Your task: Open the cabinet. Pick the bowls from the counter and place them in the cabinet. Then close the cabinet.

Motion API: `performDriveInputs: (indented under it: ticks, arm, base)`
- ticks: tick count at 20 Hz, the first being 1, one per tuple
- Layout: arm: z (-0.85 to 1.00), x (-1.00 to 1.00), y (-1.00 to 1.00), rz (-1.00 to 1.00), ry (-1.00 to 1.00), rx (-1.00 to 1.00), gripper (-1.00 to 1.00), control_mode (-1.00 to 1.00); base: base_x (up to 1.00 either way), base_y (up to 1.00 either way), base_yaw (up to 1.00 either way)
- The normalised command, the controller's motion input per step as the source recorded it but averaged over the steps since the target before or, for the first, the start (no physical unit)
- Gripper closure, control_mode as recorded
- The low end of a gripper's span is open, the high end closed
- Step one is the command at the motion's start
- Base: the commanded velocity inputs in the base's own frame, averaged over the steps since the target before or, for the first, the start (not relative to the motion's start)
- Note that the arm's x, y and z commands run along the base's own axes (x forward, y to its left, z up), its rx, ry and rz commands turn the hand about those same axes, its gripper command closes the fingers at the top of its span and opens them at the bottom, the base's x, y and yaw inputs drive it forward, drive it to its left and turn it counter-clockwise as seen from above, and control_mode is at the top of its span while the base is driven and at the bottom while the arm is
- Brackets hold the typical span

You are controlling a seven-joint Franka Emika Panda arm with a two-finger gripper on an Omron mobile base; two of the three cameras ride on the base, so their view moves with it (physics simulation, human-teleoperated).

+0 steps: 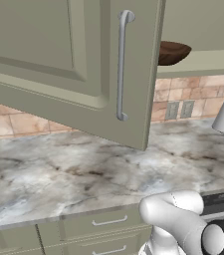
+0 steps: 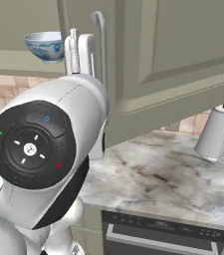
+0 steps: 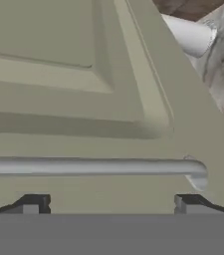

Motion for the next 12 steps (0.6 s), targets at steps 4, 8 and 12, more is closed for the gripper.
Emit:
performDriveInputs:
  ticks: [4,8,12]
  arm:
    - [0.00,0.94,0.08,0.18,-0.06,0.04,-1.00,-1.00]
    - [-0.09,0.78,0.22,0.17,-0.16,0.05,-1.00,-1.00]
    - [-0.04,0.87,0.43,0.11,-0.22,0.04,-1.00,-1.00]
  base:
    - [0.00,0.00,0.00]
    - [0.00,0.00,0.00]
    - [0.00,0.00,0.00]
